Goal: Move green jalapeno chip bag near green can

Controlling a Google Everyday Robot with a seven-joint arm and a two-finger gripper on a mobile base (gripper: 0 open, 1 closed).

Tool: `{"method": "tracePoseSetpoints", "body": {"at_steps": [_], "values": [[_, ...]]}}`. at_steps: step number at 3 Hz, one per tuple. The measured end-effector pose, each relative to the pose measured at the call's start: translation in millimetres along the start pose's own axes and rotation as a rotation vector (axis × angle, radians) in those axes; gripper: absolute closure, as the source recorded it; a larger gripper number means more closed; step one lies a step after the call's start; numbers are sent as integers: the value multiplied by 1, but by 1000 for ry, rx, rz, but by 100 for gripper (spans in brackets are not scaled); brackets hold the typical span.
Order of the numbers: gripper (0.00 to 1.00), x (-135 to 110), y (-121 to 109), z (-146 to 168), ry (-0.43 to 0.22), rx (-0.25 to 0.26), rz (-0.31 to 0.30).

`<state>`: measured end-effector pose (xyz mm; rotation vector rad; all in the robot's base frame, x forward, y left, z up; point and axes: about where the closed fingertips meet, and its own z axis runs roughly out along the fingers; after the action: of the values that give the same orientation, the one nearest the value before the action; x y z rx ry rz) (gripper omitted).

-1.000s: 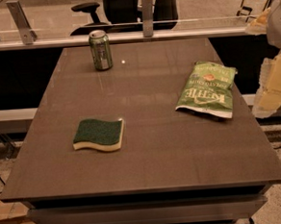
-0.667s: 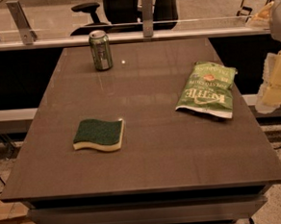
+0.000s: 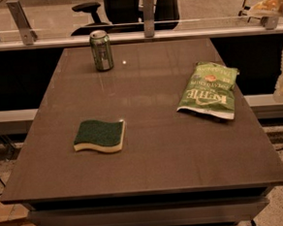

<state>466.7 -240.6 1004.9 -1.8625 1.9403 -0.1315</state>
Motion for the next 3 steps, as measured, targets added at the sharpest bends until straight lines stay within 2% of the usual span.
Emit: {"method": "tracePoseSetpoints", "body": {"at_steps": [1,3], "values": [[0,8,-13,1,-3,10,-110],[0,33,-44,6,80,52,-252]]}}
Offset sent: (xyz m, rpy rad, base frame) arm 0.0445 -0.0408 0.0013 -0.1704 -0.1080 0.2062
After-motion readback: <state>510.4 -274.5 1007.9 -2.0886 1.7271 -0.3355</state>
